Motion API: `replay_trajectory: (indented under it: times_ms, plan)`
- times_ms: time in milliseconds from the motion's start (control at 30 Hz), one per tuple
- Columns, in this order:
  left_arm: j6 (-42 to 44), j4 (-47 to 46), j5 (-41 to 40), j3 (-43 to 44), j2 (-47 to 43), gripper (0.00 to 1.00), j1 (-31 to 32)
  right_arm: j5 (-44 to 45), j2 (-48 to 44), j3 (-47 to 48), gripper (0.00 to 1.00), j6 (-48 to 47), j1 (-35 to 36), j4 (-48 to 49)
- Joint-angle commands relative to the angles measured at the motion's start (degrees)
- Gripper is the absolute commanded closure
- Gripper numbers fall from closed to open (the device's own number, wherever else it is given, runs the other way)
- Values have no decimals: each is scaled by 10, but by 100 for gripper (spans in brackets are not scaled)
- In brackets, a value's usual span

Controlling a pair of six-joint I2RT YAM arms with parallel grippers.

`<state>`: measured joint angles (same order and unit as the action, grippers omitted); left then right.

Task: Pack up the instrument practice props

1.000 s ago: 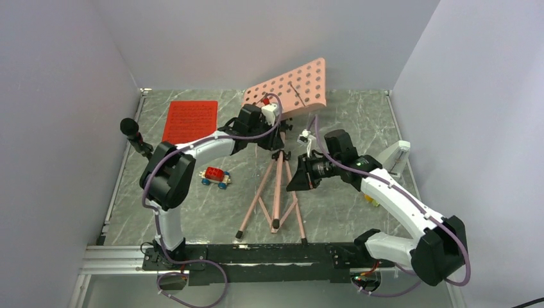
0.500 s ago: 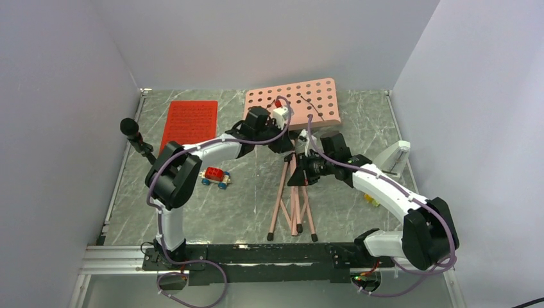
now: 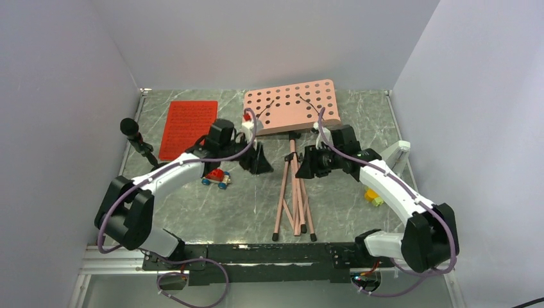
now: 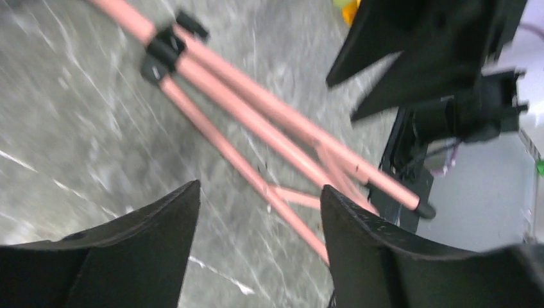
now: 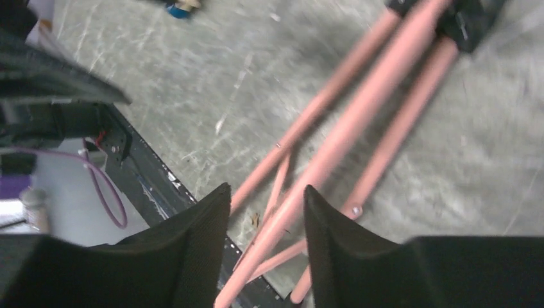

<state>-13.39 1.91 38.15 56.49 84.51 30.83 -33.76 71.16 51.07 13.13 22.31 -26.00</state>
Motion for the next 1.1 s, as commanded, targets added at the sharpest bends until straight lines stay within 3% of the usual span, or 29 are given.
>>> replay_trajectory:
  times_ms: [0,167,333,533,600,800,900,967,1067]
  plan:
    - [-12,-13,66,-99,-9,31,2,28,24,-36,57,51,-31,-5]
    - [-4,-85,76,-151,26,42,22,16,62,-39,58,36,-30,36]
    - [31,-76,113,-119,110,48,62,23,103,-41,60,40,-27,51]
    - [11,-111,119,-83,185,55,118,44,156,-50,94,59,-19,77]
    - [11,-117,121,-72,199,56,133,50,173,-50,100,65,-11,86]
    - [14,-115,115,-44,228,58,152,72,211,-43,100,82,12,110]
    - [35,-79,109,-33,216,58,152,115,202,-11,98,63,12,78]
    - [68,-42,104,-26,193,58,150,152,178,10,92,46,2,40]
    - [121,25,98,-21,152,57,140,159,141,25,73,22,-23,0]
